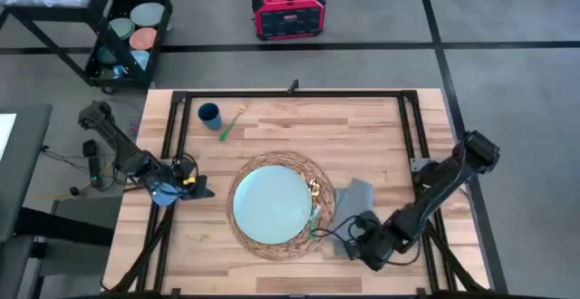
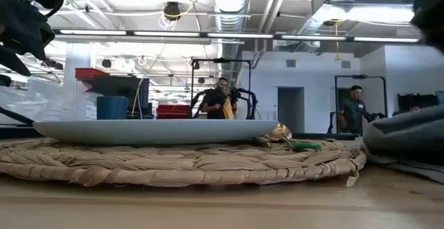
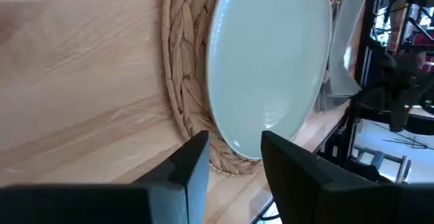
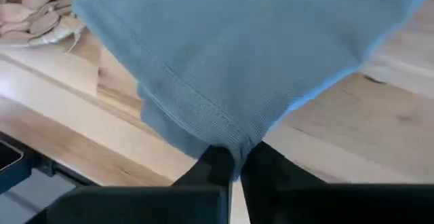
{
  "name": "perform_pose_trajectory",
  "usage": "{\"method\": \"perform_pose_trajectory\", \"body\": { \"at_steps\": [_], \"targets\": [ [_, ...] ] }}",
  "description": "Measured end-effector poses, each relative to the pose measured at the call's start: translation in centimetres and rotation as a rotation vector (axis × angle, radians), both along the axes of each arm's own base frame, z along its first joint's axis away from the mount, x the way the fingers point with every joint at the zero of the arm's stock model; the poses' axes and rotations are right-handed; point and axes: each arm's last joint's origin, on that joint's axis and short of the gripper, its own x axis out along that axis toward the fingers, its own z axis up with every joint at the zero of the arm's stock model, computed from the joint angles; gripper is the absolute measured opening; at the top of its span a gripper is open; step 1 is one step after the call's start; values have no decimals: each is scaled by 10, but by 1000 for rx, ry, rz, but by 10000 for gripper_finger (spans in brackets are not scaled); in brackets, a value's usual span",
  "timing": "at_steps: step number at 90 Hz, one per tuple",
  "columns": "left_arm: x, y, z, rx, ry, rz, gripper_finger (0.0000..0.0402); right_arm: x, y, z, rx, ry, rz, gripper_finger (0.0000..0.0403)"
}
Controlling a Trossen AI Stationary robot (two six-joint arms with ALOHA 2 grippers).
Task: Set table place
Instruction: Fold the gray table napkin
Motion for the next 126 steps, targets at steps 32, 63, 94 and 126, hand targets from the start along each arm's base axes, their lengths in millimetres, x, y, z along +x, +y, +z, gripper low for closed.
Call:
{"method": "perform_pose_trajectory", "body": {
  "at_steps": [32,63,94,126],
  "targets": [
    [5,-6,-6,10,67,-31,119,-32,28,3,3,-32,-47,17],
    [8,-10,-5,-15,60,-66,119,-40,42,6,50,-83,23,64],
    [8,-10,-5,-11,54,-56,119,-39,45,16,38,-160,-7,97],
    [8,-7,-5,97,29,-53,119,-7,-96,56,-390,84,-86,98]
  ]
}}
